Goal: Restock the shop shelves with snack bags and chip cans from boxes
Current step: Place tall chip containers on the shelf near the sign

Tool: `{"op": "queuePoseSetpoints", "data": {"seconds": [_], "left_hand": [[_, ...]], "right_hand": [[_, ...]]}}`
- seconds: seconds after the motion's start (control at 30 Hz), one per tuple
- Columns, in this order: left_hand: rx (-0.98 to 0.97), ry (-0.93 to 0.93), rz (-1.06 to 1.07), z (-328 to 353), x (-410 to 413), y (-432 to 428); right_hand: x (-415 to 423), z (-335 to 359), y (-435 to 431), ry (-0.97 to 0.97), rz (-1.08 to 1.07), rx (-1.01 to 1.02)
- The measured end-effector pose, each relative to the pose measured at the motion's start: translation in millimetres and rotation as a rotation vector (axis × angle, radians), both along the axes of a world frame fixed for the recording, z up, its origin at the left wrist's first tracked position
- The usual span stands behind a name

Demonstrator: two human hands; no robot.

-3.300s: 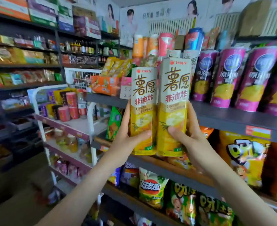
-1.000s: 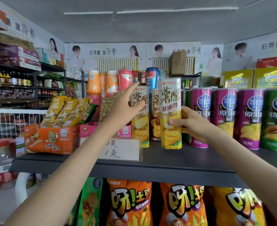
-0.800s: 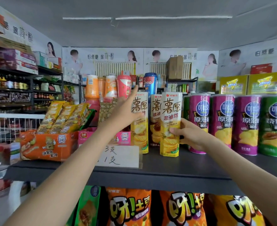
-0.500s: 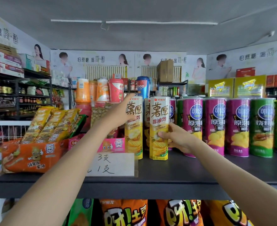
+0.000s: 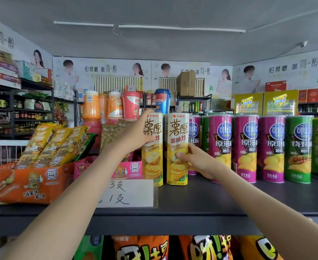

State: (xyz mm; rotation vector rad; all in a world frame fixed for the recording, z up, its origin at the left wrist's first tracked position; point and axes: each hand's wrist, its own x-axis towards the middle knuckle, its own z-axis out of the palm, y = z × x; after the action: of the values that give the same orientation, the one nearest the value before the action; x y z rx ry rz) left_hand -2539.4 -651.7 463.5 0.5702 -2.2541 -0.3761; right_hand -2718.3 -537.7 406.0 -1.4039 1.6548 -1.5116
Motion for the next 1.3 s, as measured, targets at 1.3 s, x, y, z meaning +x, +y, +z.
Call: {"op": "queuePoseSetpoints", "data": {"seconds": [1.3], "left_hand": [[1.26, 0.517, 1.12, -532.1, 296.0, 348.4]], "right_hand": [[313.1, -396.5, 153.5, 0.117, 0.65, 0.43]]}}
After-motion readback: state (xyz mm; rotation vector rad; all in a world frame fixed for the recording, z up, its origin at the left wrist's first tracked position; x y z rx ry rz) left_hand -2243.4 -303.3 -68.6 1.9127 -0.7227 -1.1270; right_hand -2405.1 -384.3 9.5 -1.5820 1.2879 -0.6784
